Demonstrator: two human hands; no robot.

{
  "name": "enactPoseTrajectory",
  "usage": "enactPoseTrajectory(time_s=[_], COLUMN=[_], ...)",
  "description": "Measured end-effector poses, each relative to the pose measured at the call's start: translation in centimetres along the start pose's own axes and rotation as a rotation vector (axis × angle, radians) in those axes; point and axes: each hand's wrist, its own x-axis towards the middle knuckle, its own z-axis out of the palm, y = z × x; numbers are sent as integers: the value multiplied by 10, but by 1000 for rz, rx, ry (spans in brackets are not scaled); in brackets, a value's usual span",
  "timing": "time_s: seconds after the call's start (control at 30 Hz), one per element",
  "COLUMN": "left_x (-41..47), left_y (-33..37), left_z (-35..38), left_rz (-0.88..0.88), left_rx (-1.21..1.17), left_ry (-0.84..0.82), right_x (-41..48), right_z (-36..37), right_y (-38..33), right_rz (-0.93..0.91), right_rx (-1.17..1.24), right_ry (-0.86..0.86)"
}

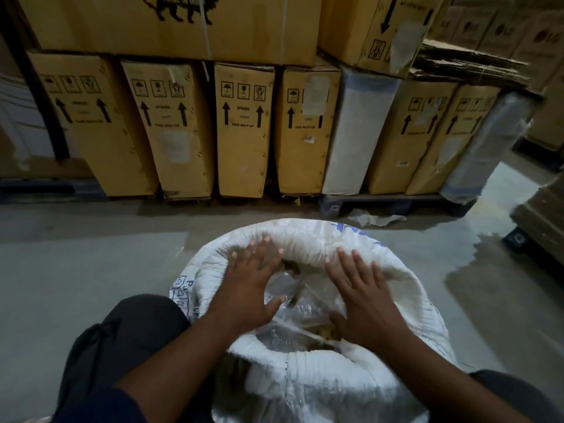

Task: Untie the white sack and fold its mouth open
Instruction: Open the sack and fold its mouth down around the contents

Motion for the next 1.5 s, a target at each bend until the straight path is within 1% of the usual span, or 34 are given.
enactPoseTrajectory(time_s=[0.1, 0.23, 0.4, 0.57, 0.63, 0.73, 0.8, 0.87, 0.97, 1.03, 1.07, 1.1, 1.13, 1.17, 1.2, 1.27, 1.3, 1.33, 1.37, 1.4, 1.43, 1.5], left_x=[3, 7, 1, -11, -13, -22, -33, -42, -58, -71, -81, -94, -110, -124, -132, -137, -135, -128, -126, -122, -120, -110], left_y=[-15, -23, -27, -21, -12, 6, 22, 36, 46, 43, 40, 37, 34, 32, 31, 44, 48, 53, 55, 56, 56, 54], left_z=[13, 26, 39, 51, 49, 41, 31, 18, 7, 7, 7, 12, 19, 28, 29, 4, 3, 0, -6, -9, -7, -10], left_rz=[-86, -120, -96, -52, -60, -53, -35, -8, -14, 29, 29, 74, 135, 182, 183, 121, 55, 2, -56, -81, -98, -109], left_rx=[128, 153, 145, 221, 220, 149, 107, 164, 289, 272, 259, 231, 309, 433, 464, 424, 472, 567, 633, 675, 677, 548], left_ry=[-94, -111, -198, -284, -280, -297, -364, -394, -545, -541, -565, -564, -581, -540, -540, -706, -680, -718, -865, -960, -981, -890], right_x=[14, 31, 43, 26, 22, 6, -15, -39, -71, -85, -91, -99, -107, -115, -123, -136, -141, -144, -147, -148, -148, -138], right_z=[13, 29, 43, 53, 45, 19, 3, -7, -5, -7, -7, -5, 0, 4, 4, 6, 7, 8, 11, 12, 11, 3], right_y=[25, 39, 39, 42, 35, 8, -8, -16, -12, -9, -7, -5, -4, -5, -7, -13, -17, -19, -19, -18, -18, -18], right_rz=[106, 129, 168, 191, 182, 114, 58, 28, 24, 12, -2, 4, 39, 66, 87, 97, 88, 73, 60, 56, 64, 65], right_rx=[-22, -6, 10, 84, 118, 171, 194, 166, 76, 12, -6, -20, -29, -52, -66, -96, -120, -138, -155, -162, -165, -150], right_ry=[-83, -168, -272, -316, -291, -284, -318, -381, -438, -444, -457, -476, -495, -484, -471, -429, -415, -418, -430, -436, -446, -442])
